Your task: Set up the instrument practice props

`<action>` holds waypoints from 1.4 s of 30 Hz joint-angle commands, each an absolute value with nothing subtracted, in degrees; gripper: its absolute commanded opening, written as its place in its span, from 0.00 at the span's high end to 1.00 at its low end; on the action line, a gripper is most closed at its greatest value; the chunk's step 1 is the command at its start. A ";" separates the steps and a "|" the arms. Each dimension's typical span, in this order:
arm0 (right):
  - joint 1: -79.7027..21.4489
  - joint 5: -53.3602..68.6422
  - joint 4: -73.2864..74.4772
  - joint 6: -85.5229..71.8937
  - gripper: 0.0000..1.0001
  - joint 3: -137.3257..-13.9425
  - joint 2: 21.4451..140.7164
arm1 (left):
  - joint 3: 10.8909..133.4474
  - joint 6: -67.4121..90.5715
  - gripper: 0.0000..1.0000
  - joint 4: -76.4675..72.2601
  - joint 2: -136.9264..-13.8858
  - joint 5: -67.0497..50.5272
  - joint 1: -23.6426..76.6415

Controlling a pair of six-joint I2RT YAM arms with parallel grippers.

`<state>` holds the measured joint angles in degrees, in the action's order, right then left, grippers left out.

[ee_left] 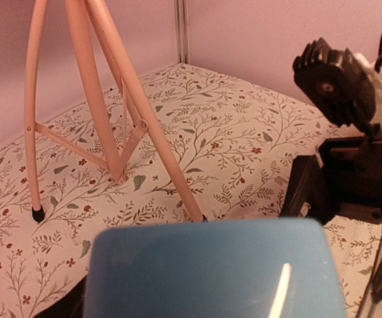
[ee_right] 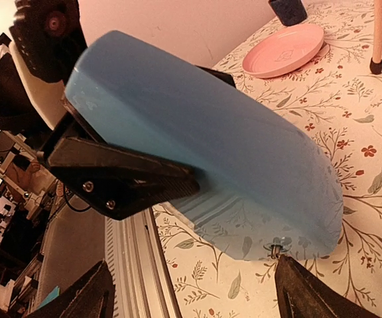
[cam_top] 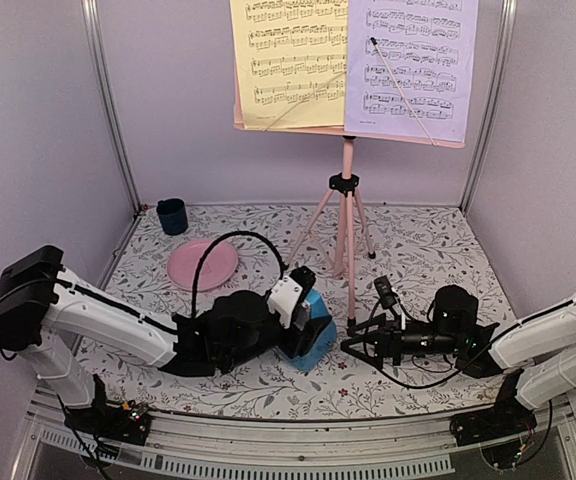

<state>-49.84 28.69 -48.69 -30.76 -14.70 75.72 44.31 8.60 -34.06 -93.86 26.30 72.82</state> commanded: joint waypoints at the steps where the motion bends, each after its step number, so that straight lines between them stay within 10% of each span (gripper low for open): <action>1: -49.42 24.62 -36.44 -26.73 0.14 -17.39 70.41 | 49.94 14.53 0.89 -30.06 -95.87 21.97 70.93; 9: -48.53 24.17 -30.52 -26.62 0.13 -19.99 67.21 | 54.75 18.73 0.85 -23.37 -99.66 20.26 69.71; 26: -47.97 23.06 -20.52 -24.56 0.08 -29.03 64.66 | 48.95 17.95 0.01 -26.50 -93.22 15.23 69.52; 42: -47.86 20.65 -8.81 -25.58 0.27 -44.98 73.48 | 30.68 10.19 0.22 -49.38 -82.93 11.41 69.52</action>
